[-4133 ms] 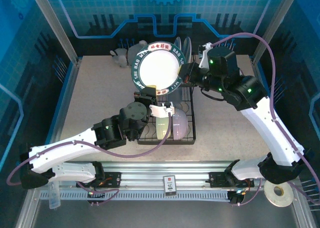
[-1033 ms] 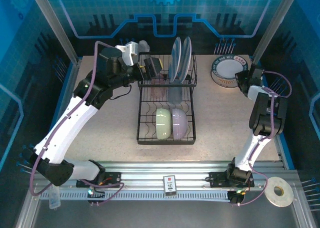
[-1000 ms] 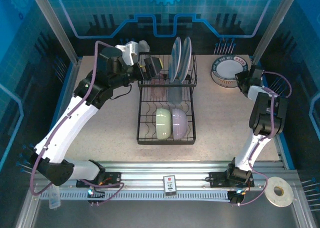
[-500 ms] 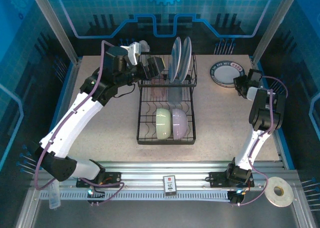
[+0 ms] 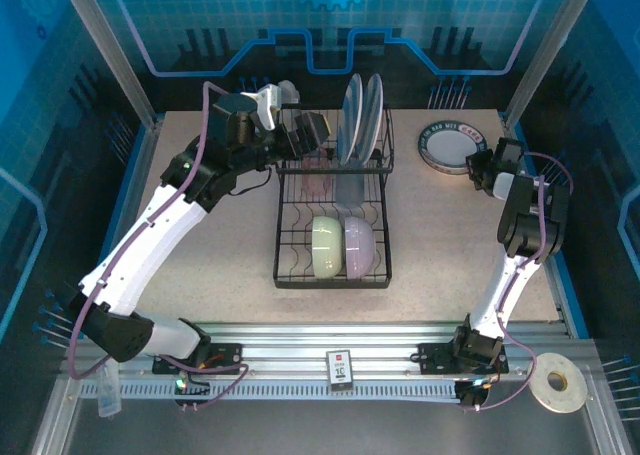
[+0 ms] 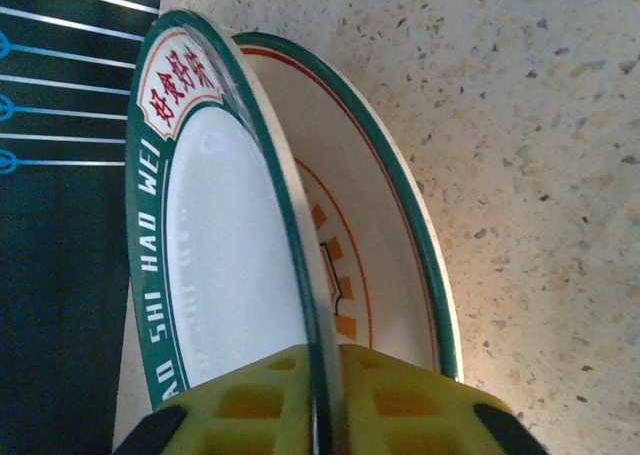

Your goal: Unload the mixed dishes from the dish rack

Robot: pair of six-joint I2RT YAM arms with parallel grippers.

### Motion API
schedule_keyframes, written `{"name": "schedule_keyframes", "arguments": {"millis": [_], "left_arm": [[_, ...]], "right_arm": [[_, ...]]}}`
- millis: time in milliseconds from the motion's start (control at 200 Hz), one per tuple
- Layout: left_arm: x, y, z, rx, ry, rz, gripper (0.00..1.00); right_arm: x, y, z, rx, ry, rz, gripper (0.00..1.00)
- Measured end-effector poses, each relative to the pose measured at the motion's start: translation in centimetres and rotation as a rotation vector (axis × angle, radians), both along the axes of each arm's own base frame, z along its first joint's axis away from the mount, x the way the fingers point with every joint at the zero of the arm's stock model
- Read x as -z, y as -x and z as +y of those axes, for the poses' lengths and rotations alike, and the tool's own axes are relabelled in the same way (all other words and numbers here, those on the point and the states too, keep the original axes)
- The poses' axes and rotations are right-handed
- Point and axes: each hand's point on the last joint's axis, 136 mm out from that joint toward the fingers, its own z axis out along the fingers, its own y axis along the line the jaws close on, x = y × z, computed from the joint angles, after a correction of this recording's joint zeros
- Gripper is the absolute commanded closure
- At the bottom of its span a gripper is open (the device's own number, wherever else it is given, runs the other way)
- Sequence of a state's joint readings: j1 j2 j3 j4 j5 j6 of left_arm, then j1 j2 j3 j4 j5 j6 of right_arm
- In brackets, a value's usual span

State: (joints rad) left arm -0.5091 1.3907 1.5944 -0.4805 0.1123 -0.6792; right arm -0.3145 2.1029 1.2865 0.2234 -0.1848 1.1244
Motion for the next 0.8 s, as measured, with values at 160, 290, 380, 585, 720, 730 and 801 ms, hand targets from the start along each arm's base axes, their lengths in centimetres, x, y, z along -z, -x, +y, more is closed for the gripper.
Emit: {"name": "schedule_keyframes", "arguments": {"millis": [160,290,380,585,720,730,801], "left_arm": [[0.0,0.0,0.0,-0.007,-0.003,-0.003,0.01],[-0.1,0.2,0.2,-0.013,-0.005,-0.007,0.01],[-0.1,0.4,0.2,-0.015,-0.006,-0.011,0.01],[-0.3,1.1,0.1,-0.011,-0.005,-0.021,0.01],[-0.4,1.5,0.2,-0.006,-0.003,-0.024,0.01],[-0.4,1.6,0.2,-0.006,-0.002,-0.025,0.01],[-0.5,1.7,0.1,0.005,-0.002,-0.027,0.01]], "right_arm": [[-0.4,-0.2,0.1,-0.007,-0.005,-0.011,0.68],[-0.6,-0.4,0.2,-0.019,-0.008,-0.021,0.61],[-0.8,-0.5,0.3,-0.027,-0.009,-0.028,0.57],[-1.3,-0.6,0.4,-0.043,-0.001,-0.013,0.41],[-1.5,-0.4,0.5,-0.051,-0.004,0.011,0.35],[-1.5,-0.3,0.5,-0.051,-0.005,0.014,0.35],[-1.5,-0.3,0.6,-0.059,-0.006,0.027,0.33]]}}
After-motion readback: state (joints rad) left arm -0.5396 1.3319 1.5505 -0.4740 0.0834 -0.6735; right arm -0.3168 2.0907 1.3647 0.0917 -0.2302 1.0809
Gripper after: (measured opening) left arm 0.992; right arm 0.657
